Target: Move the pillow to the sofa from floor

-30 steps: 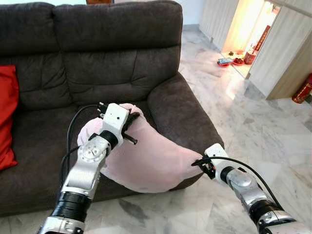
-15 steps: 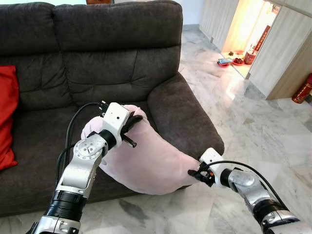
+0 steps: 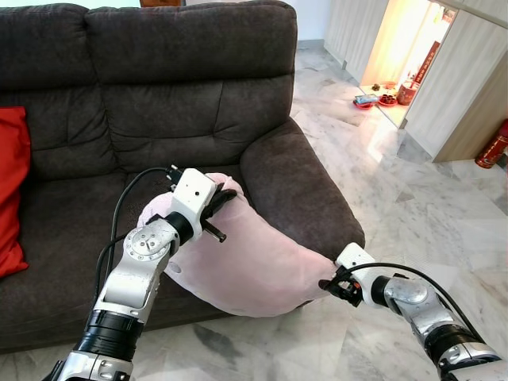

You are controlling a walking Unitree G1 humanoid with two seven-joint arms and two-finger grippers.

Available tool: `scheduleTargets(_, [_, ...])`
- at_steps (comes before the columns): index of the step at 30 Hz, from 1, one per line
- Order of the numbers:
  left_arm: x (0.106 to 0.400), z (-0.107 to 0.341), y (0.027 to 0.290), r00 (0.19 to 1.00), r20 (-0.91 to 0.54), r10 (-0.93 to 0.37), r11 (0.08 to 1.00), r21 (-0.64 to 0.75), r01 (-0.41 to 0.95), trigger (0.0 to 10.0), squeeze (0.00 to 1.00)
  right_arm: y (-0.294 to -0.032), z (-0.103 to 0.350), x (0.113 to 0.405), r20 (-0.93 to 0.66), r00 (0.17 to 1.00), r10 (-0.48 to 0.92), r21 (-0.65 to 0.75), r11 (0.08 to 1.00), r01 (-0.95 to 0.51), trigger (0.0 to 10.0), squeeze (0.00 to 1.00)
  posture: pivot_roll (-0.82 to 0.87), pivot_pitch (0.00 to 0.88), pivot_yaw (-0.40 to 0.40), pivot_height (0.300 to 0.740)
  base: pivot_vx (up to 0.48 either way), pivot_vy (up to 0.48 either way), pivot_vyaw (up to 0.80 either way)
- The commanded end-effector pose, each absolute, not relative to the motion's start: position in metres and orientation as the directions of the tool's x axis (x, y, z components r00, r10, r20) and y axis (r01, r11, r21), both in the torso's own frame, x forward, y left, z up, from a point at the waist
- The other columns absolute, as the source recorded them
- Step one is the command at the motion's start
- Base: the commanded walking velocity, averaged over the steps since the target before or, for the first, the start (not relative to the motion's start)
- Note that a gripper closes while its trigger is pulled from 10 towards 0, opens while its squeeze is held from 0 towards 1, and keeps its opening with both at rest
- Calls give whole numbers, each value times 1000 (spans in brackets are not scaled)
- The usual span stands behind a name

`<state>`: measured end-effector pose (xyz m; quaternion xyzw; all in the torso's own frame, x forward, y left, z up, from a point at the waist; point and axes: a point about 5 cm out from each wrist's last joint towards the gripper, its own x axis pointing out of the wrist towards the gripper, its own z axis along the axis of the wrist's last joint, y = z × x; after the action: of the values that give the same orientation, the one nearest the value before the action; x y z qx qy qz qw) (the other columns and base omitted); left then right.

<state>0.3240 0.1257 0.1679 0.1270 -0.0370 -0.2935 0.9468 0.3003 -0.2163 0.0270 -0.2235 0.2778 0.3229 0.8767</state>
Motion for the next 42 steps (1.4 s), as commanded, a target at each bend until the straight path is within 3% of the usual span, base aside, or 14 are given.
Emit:
scheduleTargets(1, [321, 194, 117, 792, 98, -602, 777, 300, 553, 10000, 0, -214, 20, 294, -664, 595, 453, -182, 674, -716, 10000, 0, 119, 0, -50, 740, 0, 0, 0])
scheduleTargets(9, [321, 196, 119, 797, 98, -596, 781, 301, 547, 10000, 0, -207, 4, 281, -764, 469, 443, -181, 552, -814, 10000, 0, 128, 0, -54, 740, 0, 0, 0])
scheduleTargets(14, [321, 195, 119, 798, 96, -596, 781, 300, 547, 10000, 0, -205, 3, 281, -767, 464, 444, -176, 549, -817, 10000, 0, 128, 0, -55, 740, 0, 0, 0])
scheduleTargets(15, [321, 196, 119, 799, 97, -593, 783, 300, 545, 10000, 0, -203, 4, 283, -752, 486, 445, -191, 558, -807, 6392, 0, 126, 0, -55, 740, 0, 0, 0])
scheduleTargets(16, [321, 196, 119, 799, 97, -593, 783, 300, 545, 10000, 0, -203, 4, 283, -752, 486, 445, -191, 558, -807, 6392, 0, 126, 0, -55, 740, 0, 0, 0])
scheduleTargets(17, [322, 196, 120, 801, 98, -590, 785, 299, 542, 10000, 0, -201, 6, 285, -734, 502, 457, -197, 564, -802, 0, 0, 126, 0, -55, 740, 0, 0, 0])
scheduleTargets(32, [324, 197, 122, 813, 111, -571, 801, 289, 524, 10000, 0, -195, 4, 282, -717, 498, 488, -176, 565, -806, 0, 0, 124, 0, -59, 740, 0, 0, 0])
scheduleTargets(37, [324, 196, 122, 817, 112, -566, 806, 283, 519, 10000, 0, -192, 10, 287, -667, 541, 513, -189, 586, -788, 0, 0, 122, 0, -59, 740, 0, 0, 0])
scheduleTargets(39, [324, 194, 124, 831, 116, -544, 820, 283, 498, 10000, 0, -188, 19, 295, -581, 617, 531, -179, 656, -733, 0, 0, 120, 0, -60, 740, 0, 0, 0])
scheduleTargets(42, [325, 194, 126, 842, 124, -525, 833, 281, 478, 10000, 0, -187, 22, 297, -544, 644, 538, -161, 686, -709, 0, 0, 122, 0, -59, 740, 0, 0, 0])
